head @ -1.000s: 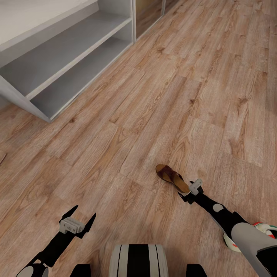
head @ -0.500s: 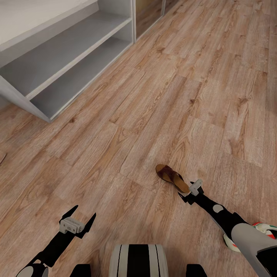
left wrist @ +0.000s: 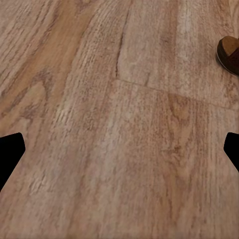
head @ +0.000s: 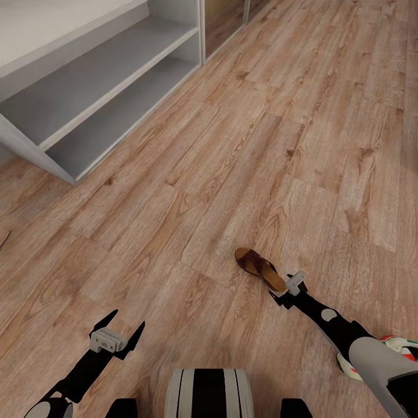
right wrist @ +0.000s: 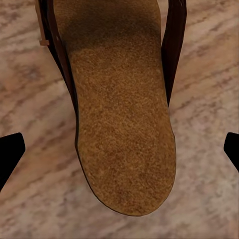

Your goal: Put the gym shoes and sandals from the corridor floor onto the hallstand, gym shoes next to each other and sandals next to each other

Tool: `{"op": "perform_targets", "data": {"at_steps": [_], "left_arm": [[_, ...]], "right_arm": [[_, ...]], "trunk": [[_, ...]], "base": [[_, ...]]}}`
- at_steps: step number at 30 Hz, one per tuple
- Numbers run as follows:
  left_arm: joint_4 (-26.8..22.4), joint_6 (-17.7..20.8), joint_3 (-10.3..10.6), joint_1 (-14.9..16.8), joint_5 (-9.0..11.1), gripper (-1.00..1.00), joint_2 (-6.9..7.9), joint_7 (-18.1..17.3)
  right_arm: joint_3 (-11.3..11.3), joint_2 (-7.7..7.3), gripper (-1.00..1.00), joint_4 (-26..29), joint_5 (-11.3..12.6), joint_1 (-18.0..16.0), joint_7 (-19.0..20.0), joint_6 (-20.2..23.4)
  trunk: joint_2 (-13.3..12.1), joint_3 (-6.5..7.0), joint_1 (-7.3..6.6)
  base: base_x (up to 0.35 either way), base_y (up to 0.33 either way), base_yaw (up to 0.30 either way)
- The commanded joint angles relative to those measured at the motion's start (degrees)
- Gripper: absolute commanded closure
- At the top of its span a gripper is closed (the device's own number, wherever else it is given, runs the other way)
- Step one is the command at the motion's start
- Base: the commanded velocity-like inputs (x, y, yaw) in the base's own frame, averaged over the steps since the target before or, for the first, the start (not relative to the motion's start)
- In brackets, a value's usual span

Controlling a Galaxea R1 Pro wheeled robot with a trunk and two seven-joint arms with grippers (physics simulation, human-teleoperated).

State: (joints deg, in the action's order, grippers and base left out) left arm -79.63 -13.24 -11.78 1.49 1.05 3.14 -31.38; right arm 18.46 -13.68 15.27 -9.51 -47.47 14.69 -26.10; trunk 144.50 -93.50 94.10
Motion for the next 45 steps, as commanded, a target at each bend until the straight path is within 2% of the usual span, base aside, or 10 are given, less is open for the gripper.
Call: {"op": "perform_targets", "data": {"at_steps": [1, 45], "left_arm": [[0.0, 0.01, 0.0, 0.0, 0.0, -1.0, 0.0, 0.0], [0.0, 0.06, -0.07, 0.0, 0.0, -1.0, 0.0, 0.0]], "right_arm": [[0.0, 0.01, -1.0, -0.01, -0.01, 0.0, 0.0, 0.0], [0.01, 0.05, -1.0, -0.06, -0.07, 0.01, -0.02, 0.0]], "trunk": [[0.0, 0.0, 0.0], [0.0, -0.24, 0.0]], "base": [[0.0, 0.0, 0.0], [0.0, 0.0, 0.0]]}}
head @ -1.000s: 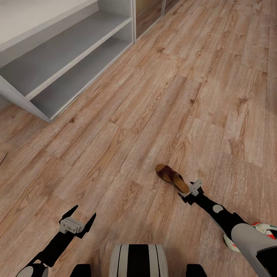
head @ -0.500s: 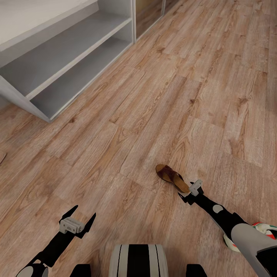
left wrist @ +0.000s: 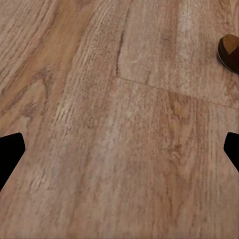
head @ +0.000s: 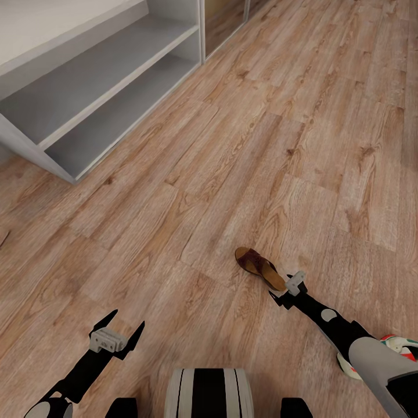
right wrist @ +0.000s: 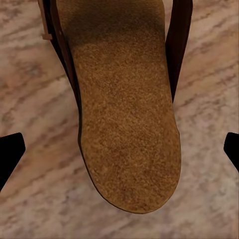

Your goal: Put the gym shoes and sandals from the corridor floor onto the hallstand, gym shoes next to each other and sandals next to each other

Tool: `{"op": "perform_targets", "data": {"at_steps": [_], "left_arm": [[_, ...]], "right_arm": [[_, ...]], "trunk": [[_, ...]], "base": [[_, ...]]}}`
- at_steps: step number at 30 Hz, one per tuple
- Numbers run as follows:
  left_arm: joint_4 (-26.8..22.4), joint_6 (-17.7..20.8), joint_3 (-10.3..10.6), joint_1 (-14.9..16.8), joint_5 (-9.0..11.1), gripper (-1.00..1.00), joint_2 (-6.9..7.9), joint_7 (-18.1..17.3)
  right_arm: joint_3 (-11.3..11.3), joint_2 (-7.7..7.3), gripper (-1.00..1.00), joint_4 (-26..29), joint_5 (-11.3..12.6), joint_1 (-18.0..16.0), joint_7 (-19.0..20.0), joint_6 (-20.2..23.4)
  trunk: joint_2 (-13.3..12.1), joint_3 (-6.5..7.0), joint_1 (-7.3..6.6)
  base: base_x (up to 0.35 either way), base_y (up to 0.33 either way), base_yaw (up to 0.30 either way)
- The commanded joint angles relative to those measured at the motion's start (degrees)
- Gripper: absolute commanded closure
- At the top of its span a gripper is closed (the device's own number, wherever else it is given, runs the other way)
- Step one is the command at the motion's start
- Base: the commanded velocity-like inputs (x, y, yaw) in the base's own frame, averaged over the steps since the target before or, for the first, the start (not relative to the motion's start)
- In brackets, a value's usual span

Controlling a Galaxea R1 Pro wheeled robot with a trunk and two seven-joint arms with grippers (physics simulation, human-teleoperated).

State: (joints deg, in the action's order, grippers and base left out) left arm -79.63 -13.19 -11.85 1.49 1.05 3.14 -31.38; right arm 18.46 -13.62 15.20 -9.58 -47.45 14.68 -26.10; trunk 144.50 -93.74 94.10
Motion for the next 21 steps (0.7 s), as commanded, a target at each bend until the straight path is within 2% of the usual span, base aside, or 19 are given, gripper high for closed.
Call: {"op": "perform_targets", "data": {"at_steps": [1, 21], "left_arm": [[0.0, 0.0, 0.0, 0.0, 0.0, -1.0, 0.0, 0.0], [0.0, 0.0, 0.0, 0.0, 0.0, -1.0, 0.02, 0.0]], "right_arm": [[0.0, 0.0, -1.0, 0.0, 0.0, 0.0, 0.0, 0.0], [-0.04, -0.14, -1.0, 0.0, 0.08, -0.01, -0.04, 0.0]], "trunk": [[0.0, -0.06, 0.0], [0.0, -0.99, 0.0]], "base": [[0.0, 0.0, 0.0], [0.0, 0.0, 0.0]]}}
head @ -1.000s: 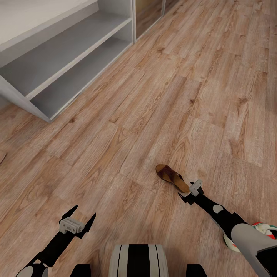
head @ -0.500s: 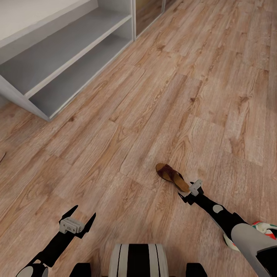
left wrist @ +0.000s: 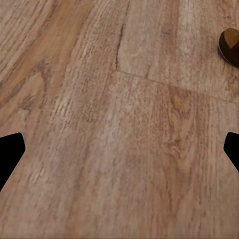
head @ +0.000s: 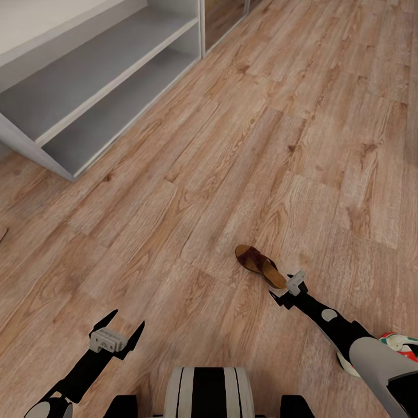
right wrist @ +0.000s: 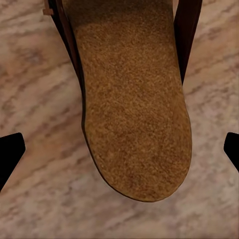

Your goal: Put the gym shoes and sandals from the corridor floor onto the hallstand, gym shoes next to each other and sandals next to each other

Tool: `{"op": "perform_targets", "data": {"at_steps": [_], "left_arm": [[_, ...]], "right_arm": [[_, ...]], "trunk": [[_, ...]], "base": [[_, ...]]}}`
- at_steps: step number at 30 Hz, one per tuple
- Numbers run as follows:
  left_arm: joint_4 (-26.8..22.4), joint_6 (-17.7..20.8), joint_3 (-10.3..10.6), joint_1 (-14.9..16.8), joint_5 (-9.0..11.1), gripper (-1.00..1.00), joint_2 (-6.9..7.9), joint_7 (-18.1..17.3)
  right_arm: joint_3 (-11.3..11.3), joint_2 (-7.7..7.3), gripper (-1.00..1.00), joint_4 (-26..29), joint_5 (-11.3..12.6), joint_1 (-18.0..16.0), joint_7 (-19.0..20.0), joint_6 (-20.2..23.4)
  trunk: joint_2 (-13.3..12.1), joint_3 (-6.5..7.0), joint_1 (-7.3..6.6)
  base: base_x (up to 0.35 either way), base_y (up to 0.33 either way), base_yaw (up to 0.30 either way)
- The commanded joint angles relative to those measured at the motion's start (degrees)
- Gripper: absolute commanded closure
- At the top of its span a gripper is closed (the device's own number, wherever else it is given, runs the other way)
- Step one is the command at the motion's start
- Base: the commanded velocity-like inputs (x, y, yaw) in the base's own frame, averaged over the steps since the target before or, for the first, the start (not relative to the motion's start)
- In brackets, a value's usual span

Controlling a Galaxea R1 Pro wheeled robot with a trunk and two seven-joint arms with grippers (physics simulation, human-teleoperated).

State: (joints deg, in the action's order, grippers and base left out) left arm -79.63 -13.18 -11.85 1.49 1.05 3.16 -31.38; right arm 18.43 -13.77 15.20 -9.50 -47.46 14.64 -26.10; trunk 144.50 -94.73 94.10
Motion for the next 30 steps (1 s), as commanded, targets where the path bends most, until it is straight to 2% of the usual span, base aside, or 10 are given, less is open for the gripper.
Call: {"op": "perform_targets", "data": {"at_steps": [1, 15, 30], "left_arm": [[0.0, 0.0, 0.01, 0.0, 0.0, -1.0, 0.0, 0.0], [0.0, 0.0, -0.01, 0.0, 0.0, -1.0, 0.0, 0.0], [0.0, 0.0, 0.04, 0.0, 0.0, -1.0, 0.0, 0.0]], "right_arm": [[-0.01, -0.02, -1.0, 0.0, 0.0, 0.0, 0.01, 0.0], [-0.04, -0.15, -1.0, 0.03, 0.01, 0.0, -0.02, 0.0], [-0.11, -1.02, -1.0, 0.08, 0.01, -0.07, -0.04, 0.05]], "trunk": [[0.0, -0.01, 0.0], [0.0, -0.08, 0.0], [0.0, -0.09, 0.0]], "base": [[0.0, 0.0, 0.0], [0.0, 0.0, 0.0], [0.0, 0.0, 0.0]]}}
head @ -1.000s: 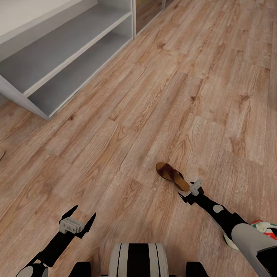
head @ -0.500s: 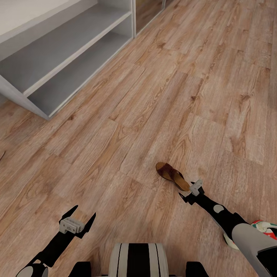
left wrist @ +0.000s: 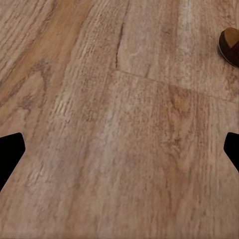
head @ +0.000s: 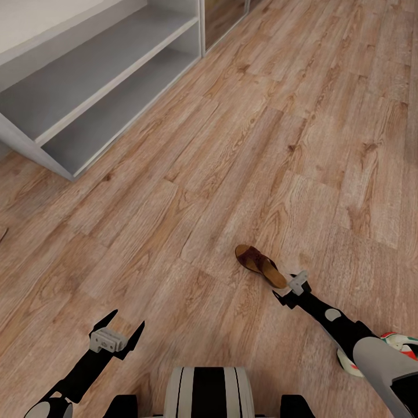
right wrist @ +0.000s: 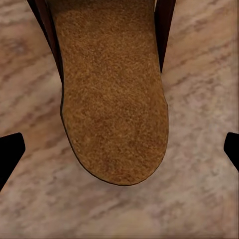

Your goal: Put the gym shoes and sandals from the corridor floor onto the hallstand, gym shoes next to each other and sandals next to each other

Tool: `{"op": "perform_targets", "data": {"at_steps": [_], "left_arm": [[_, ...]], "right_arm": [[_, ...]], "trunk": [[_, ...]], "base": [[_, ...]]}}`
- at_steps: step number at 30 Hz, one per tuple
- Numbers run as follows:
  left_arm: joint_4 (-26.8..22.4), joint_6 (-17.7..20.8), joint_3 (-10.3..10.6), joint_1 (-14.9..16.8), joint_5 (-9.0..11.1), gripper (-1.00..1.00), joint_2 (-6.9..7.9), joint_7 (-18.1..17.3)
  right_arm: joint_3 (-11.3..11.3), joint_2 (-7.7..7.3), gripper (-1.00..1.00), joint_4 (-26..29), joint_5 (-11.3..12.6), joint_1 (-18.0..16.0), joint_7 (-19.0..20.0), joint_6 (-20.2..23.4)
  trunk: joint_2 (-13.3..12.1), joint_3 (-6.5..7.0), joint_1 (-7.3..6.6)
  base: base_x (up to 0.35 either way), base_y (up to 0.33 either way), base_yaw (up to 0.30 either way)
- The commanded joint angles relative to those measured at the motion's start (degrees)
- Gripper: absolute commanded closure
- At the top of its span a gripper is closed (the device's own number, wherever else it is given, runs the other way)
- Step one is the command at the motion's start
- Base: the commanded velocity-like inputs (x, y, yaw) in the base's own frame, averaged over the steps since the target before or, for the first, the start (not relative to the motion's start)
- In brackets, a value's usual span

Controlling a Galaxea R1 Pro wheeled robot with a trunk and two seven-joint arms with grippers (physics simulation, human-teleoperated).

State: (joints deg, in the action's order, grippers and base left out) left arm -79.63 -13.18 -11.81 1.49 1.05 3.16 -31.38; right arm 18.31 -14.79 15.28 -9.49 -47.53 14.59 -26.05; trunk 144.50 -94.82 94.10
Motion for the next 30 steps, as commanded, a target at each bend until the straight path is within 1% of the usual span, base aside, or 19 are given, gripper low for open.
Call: {"op": "perform_targets", "data": {"at_steps": [1, 12, 22, 30], "left_arm": [[0.0, 0.0, -0.01, 0.0, 0.0, -1.0, 0.0, 0.0], [0.0, -0.01, 0.02, 0.0, 0.0, -1.0, -0.04, 0.0], [0.0, 0.0, 0.03, 0.0, 0.0, -1.0, -0.07, 0.0], [0.0, 0.0, 0.03, 0.0, 0.0, -1.0, -0.06, 0.0]], "right_arm": [[-0.01, -0.1, -1.0, 0.0, 0.02, -0.02, 0.0, 0.01], [-0.03, -0.8, -1.0, 0.02, 0.07, -0.09, 0.0, 0.03], [-0.03, -0.91, -1.0, 0.02, 0.08, -0.1, 0.0, 0.03], [-0.03, -0.92, -1.0, 0.03, 0.09, -0.11, 0.0, 0.02]], "trunk": [[0.0, 0.0, 0.0], [0.0, 0.0, 0.0], [0.0, -0.15, 0.0], [0.0, -0.64, 0.0]], "base": [[0.0, 0.0, 0.0], [0.0, 0.0, 0.0], [0.0, 0.0, 0.0], [0.0, 0.0, 0.0]]}}
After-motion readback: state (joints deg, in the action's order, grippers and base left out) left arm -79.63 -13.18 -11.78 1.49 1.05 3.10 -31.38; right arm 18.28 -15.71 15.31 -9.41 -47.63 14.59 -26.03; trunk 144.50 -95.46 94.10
